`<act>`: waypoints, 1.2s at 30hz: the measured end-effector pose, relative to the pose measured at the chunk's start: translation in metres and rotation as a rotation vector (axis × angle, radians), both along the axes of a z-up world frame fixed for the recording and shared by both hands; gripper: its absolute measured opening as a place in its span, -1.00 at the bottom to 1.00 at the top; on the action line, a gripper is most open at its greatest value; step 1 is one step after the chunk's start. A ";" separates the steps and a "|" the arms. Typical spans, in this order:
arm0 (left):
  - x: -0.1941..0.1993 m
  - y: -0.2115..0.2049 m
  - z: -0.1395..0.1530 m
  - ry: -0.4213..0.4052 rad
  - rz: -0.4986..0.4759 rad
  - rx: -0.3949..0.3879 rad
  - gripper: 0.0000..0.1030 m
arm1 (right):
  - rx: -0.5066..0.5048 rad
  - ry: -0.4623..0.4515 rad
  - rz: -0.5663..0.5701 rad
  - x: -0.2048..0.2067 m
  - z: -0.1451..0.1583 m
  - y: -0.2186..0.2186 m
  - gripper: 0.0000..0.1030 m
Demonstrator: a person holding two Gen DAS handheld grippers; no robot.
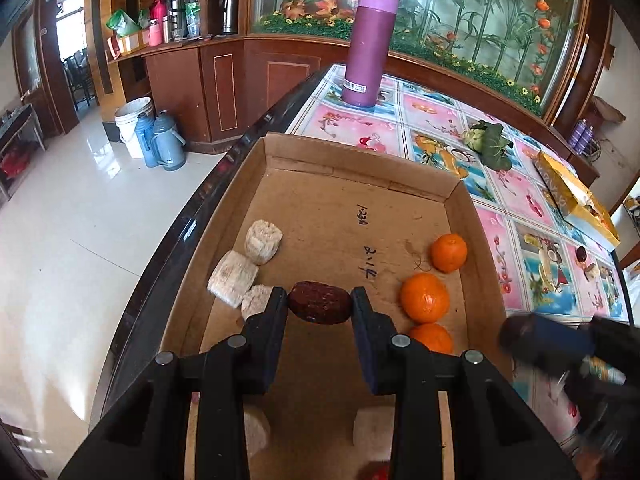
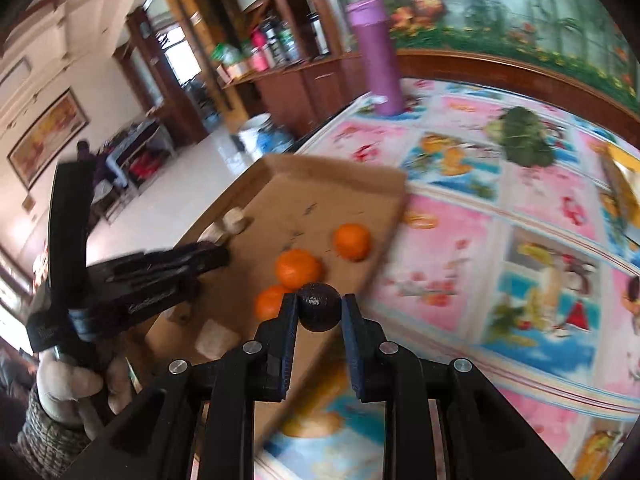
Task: Organize fruits
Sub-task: 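Carry the plum and date into the cardboard tray and open both grippers, then move both open grippers back over the last foods on the cloth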
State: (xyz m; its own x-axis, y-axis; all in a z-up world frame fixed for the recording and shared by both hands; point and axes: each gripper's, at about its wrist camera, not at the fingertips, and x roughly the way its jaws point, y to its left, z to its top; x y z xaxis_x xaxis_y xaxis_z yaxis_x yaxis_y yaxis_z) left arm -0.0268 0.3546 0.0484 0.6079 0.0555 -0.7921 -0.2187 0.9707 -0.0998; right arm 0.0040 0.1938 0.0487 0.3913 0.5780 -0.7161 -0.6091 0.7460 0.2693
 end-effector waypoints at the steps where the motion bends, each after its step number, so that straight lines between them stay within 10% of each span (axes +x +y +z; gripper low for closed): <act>1: 0.002 0.002 -0.002 0.007 -0.004 0.001 -0.39 | -0.016 -0.001 0.018 -0.004 -0.004 0.010 -0.52; 18: 0.002 0.008 -0.003 0.035 0.022 0.009 0.00 | -0.205 -0.108 0.132 -0.036 -0.037 0.059 -0.50; 36: -0.088 -0.029 0.070 -0.180 0.263 0.203 0.73 | -0.074 -0.160 0.066 -0.070 -0.003 0.002 0.17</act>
State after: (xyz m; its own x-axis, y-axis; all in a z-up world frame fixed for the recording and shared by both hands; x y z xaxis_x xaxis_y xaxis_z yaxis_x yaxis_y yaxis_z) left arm -0.1152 0.3259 0.1186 0.6801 0.3732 -0.6311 -0.4597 0.8876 0.0295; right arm -0.0657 0.1961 0.0454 0.4664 0.5539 -0.6897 -0.6880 0.7172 0.1108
